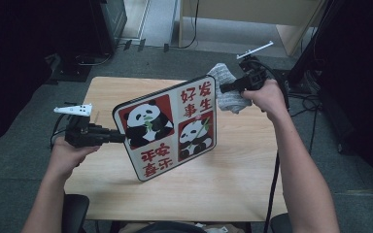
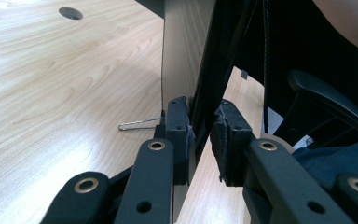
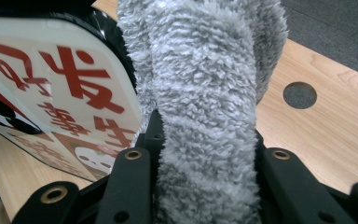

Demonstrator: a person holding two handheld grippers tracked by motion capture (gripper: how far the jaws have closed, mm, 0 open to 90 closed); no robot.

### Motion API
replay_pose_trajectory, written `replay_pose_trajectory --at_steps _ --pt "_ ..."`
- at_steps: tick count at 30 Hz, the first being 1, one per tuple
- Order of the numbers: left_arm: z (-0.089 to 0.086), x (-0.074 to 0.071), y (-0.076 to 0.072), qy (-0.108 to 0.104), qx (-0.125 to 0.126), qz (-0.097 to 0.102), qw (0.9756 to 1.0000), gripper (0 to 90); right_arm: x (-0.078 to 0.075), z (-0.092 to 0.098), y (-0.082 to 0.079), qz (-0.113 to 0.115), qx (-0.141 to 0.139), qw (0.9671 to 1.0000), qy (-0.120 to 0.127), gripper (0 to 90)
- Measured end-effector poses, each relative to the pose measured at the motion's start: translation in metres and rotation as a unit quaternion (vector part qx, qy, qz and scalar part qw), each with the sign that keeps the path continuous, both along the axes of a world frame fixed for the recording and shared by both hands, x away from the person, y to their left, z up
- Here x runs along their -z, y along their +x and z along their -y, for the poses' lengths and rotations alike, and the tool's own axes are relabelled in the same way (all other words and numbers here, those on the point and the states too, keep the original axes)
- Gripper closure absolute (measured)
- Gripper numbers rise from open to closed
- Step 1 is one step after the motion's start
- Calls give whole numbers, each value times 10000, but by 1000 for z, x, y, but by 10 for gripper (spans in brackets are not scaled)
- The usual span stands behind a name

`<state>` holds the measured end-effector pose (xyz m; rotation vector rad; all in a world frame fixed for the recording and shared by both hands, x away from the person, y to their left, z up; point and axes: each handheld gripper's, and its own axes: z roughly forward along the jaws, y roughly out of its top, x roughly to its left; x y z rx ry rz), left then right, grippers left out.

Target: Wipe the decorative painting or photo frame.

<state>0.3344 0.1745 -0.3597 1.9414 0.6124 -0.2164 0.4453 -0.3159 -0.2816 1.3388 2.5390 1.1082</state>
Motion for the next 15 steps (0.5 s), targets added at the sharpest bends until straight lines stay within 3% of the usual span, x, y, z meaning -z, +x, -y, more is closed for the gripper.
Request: replay_pose_trajectory --at_steps 15 --pt "0 1 0 -21 -3 -7 10000 774 24 3 -8 -119 51 9999 44 672"
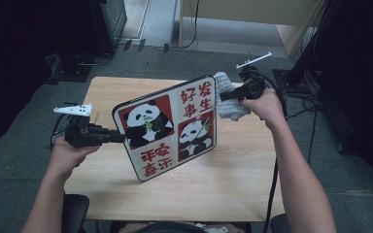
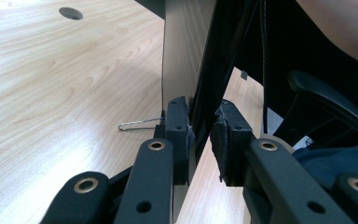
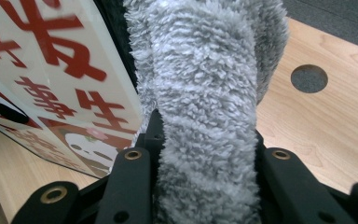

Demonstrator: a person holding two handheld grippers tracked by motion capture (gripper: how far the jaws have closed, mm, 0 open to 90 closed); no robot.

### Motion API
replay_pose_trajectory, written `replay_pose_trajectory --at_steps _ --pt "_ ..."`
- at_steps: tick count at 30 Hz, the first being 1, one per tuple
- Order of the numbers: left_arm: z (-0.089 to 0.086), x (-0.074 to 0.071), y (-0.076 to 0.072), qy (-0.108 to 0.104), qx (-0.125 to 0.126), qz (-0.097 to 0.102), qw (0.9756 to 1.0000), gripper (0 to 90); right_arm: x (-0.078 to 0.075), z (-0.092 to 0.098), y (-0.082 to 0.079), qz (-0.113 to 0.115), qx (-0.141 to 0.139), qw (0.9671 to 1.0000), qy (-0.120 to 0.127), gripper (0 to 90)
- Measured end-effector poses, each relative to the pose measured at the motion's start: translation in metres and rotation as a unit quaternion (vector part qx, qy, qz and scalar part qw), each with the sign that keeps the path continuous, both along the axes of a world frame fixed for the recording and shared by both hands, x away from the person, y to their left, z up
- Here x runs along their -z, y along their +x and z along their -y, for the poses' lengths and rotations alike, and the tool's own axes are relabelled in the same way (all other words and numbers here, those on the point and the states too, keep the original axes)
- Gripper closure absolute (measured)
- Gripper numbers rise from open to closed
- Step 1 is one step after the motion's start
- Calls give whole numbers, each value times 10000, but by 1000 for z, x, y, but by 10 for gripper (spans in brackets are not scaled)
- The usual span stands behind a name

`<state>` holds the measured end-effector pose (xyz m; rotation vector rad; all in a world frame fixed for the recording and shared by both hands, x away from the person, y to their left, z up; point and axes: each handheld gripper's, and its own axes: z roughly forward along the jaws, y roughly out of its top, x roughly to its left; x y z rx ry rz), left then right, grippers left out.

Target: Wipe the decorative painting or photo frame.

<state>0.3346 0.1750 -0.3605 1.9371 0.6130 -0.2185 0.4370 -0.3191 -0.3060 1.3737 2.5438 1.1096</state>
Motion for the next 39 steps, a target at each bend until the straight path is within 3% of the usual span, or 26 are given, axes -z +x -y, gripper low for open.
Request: replay_pose_trajectory --at_steps 31,39 --pt "0 1 0 -38 30 -27 10000 772 55 5 -18 -86 224 9997 84 673" --pt "0 1 0 -42 26 -30 10000 772 69 6 -23 -207 300 9993 86 673"
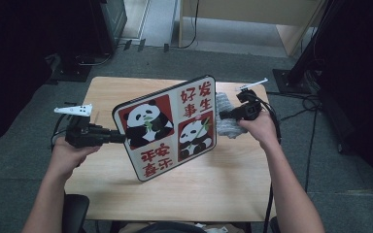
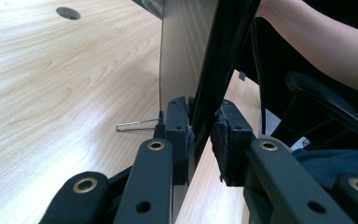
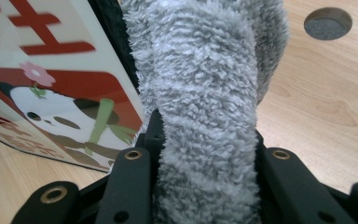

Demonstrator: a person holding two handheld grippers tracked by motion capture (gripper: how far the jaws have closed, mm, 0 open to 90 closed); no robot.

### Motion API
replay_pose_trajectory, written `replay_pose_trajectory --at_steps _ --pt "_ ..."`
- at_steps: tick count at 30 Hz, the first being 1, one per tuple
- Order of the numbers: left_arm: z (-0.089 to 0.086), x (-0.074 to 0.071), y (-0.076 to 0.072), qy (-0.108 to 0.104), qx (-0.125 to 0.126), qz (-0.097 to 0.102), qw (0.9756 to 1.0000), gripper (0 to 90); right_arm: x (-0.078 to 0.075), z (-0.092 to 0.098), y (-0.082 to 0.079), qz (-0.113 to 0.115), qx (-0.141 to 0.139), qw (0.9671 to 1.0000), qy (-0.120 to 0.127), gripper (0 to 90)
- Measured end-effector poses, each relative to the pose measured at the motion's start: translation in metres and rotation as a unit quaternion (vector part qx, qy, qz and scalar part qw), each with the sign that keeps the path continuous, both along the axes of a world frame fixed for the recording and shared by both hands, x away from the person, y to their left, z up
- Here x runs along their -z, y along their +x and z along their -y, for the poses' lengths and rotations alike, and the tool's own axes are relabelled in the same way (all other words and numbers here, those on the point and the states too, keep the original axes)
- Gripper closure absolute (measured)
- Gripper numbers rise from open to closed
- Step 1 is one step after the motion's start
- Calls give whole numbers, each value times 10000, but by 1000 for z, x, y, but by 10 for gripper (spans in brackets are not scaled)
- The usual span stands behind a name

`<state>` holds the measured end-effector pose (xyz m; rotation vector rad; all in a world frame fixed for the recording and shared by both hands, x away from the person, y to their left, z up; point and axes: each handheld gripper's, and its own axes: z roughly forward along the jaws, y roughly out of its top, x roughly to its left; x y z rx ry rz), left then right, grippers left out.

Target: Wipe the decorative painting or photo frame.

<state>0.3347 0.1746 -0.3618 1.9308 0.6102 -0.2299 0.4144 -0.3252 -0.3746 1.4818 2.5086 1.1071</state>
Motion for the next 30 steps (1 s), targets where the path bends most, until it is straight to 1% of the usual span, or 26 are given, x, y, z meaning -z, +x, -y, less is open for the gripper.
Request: replay_pose_trajectory --at_steps 1,5,7,9,11,15,16,17,21,22,25,28,30 --pt "0 0 0 0 2 -2 10000 772 2 0 0 25 1 10000 0 673" --pt "0 0 0 2 8 1 10000 772 8 0 -2 -10 35 10000 -4 673" --pt "0 0 0 2 13 0 10000 772 11 0 -3 26 38 10000 -22 673" --pt "0 0 0 -1 12 -2 10000 772 14 0 -4 -6 61 10000 -11 673" --pt "0 0 0 1 14 5 10000 772 18 0 -4 -2 32 10000 -49 673" --pt "0 0 0 5 18 6 10000 772 24 1 -6 138 1 9998 -115 674" --pt "0 0 0 0 16 7 10000 772 26 0 -8 208 -25 9997 -151 675" --pt "0 0 0 5 16 10 10000 772 28 0 -9 203 -15 9997 -152 675" --pt "0 0 0 9 16 9 10000 772 38 3 -10 182 15 9998 -89 675" --pt "0 0 0 8 18 6 10000 772 40 3 -11 133 43 9999 -63 674" --pt "0 0 0 10 17 5 10000 772 48 4 -12 130 53 9999 -26 674" --pt "0 0 0 23 21 12 10000 772 54 5 -13 75 91 9999 23 674" --pt "0 0 0 29 22 17 10000 772 59 6 -14 101 116 9999 56 674"
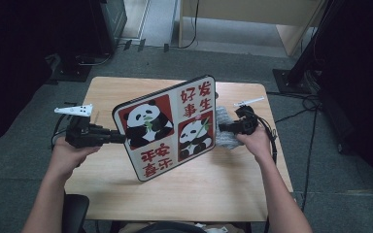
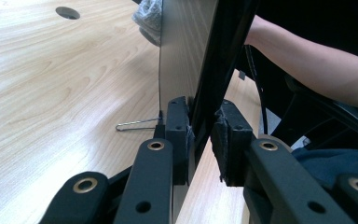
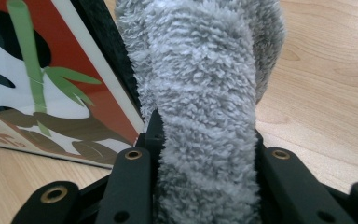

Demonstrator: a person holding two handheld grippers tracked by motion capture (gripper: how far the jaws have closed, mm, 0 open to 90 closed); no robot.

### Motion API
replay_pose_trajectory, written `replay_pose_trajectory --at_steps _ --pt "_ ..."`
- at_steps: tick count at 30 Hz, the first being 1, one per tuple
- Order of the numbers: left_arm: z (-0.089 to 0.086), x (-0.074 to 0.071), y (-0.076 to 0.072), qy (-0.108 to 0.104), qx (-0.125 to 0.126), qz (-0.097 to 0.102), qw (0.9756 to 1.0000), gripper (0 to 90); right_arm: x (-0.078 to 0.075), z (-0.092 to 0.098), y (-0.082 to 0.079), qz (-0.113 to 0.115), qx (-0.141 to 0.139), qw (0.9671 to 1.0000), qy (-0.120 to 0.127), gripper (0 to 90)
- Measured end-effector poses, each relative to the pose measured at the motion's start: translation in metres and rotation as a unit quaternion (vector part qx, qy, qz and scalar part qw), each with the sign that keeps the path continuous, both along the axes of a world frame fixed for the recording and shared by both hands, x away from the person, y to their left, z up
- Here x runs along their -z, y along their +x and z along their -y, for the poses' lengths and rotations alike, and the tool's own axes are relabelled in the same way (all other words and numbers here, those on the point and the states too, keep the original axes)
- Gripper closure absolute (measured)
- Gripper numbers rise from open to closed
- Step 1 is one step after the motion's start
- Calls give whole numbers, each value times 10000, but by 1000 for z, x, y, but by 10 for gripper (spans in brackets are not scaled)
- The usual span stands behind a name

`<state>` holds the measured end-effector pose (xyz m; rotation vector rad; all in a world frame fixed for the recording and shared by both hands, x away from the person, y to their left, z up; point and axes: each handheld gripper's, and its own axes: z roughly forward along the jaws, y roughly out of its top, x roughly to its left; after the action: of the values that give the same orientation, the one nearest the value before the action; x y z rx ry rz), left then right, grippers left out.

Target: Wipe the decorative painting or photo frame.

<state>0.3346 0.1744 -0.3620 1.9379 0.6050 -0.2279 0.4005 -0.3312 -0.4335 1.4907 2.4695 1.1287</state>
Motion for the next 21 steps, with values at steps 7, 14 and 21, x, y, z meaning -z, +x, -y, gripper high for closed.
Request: replay_pose_trajectory --at_steps 7,14,21 --pt "1 0 0 12 -11 4 10000 772 12 -1 -2 8 -16 9999 -140 674" --pt "1 0 0 15 4 13 10000 772 21 1 -1 5 60 10000 -28 674" --pt "1 -1 -1 50 2 20 10000 772 26 3 2 42 136 9999 -81 672"
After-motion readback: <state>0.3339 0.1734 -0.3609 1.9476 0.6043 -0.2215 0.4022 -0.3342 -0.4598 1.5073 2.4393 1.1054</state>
